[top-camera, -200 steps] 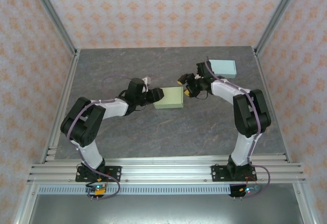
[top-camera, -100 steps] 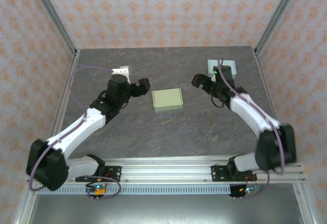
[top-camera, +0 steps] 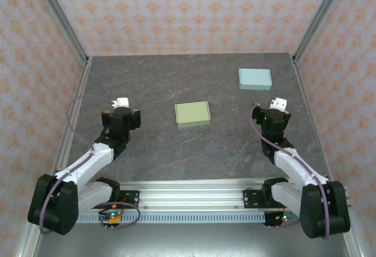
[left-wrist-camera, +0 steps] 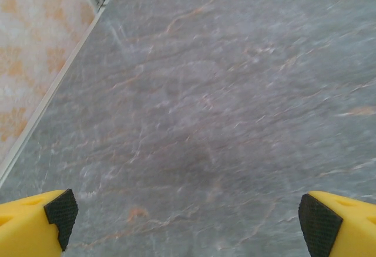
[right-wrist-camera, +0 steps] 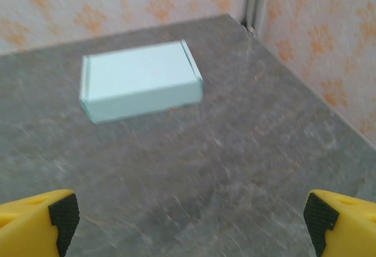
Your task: Fold the paper box
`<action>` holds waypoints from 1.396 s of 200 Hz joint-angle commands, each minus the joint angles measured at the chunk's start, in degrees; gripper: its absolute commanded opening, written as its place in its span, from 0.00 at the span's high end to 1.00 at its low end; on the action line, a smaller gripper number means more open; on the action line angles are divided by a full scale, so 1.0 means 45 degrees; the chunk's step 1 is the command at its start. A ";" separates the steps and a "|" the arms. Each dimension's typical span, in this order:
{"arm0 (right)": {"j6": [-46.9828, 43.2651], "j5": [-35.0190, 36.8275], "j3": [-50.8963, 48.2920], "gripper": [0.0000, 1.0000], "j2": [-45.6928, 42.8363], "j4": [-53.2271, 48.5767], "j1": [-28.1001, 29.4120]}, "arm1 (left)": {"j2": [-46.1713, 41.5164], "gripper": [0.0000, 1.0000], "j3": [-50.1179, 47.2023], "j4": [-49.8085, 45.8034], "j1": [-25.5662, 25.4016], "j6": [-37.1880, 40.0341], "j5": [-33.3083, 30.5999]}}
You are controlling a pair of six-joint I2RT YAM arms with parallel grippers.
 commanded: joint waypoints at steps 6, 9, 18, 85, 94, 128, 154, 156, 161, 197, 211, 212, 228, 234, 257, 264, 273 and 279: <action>-0.0250 -0.0390 -0.0524 0.01 0.1333 0.2804 -0.0684 | 0.0372 0.00 -0.0712 0.2990 0.0500 -0.0162 0.0478; -0.0191 -0.0561 -0.0576 0.01 0.1517 0.3027 -0.0786 | 0.0467 0.00 -0.0893 0.3394 0.0596 -0.0128 0.0604; 0.0036 -0.1041 -0.0651 0.01 0.2153 0.3662 -0.1023 | 0.0937 0.00 -0.1327 0.4701 0.0766 0.0029 0.1058; -0.0052 -0.2186 0.0671 0.01 0.6013 0.5242 -0.1205 | 0.5433 0.00 -0.0364 0.8138 0.2097 0.0763 0.2954; -0.0062 -0.2187 0.0677 0.01 0.6128 0.5402 -0.1194 | 0.5284 0.00 -0.0362 0.7893 0.2119 0.0732 0.3074; 0.0313 -0.1572 0.0181 0.01 0.6077 0.6251 -0.1215 | 0.5345 0.00 -0.0328 0.7908 0.2194 0.0713 0.3236; 0.0393 -0.1229 0.0646 0.01 0.6051 0.5303 -0.1213 | 0.5355 0.00 -0.0311 0.7907 0.2224 0.0692 0.3284; 0.0380 -0.1215 0.0678 0.01 0.6050 0.5243 -0.1226 | 0.5367 0.00 -0.0291 0.7874 0.2241 0.0675 0.3292; 0.0366 -0.1227 0.0724 0.01 0.6049 0.5182 -0.1215 | 0.5395 0.00 -0.0250 0.7839 0.2305 0.0633 0.3368; 0.0220 -0.1171 0.0748 0.01 0.6037 0.5152 -0.1116 | 0.5376 0.00 -0.0226 0.7790 0.2312 0.0626 0.3373; 0.0194 -0.1115 0.0738 0.01 0.6039 0.5146 -0.1084 | 0.5378 0.00 -0.0226 0.7795 0.2312 0.0623 0.3375; 0.0197 -0.1114 0.0736 0.01 0.6044 0.5146 -0.1079 | 0.5378 0.00 -0.0226 0.7790 0.2312 0.0627 0.3374; 0.0195 -0.1112 0.0756 0.01 0.6037 0.5137 -0.1062 | 0.5378 0.00 -0.0226 0.7786 0.2312 0.0637 0.3373; 0.0194 -0.1113 0.0758 0.01 0.6061 0.5129 -0.1074 | 0.5378 0.00 -0.0226 0.7787 0.2313 0.0628 0.3373; -0.0058 -0.1805 0.1068 0.01 0.6203 0.4696 -0.1093 | 0.5378 0.00 -0.0226 0.7785 0.2317 0.0631 0.3373; -0.0045 -0.1976 0.1124 0.01 0.6211 0.4591 -0.1138 | 0.5378 0.00 -0.0226 0.7785 0.2311 0.0629 0.3373; -0.0039 -0.2016 0.1144 0.01 0.6229 0.4567 -0.1171 | 0.5380 0.00 -0.0226 0.7785 0.2313 0.0641 0.3383; -0.0050 -0.2030 0.1162 0.01 0.6253 0.4557 -0.1157 | 0.5378 0.00 -0.0224 0.7795 0.2312 0.0642 0.3373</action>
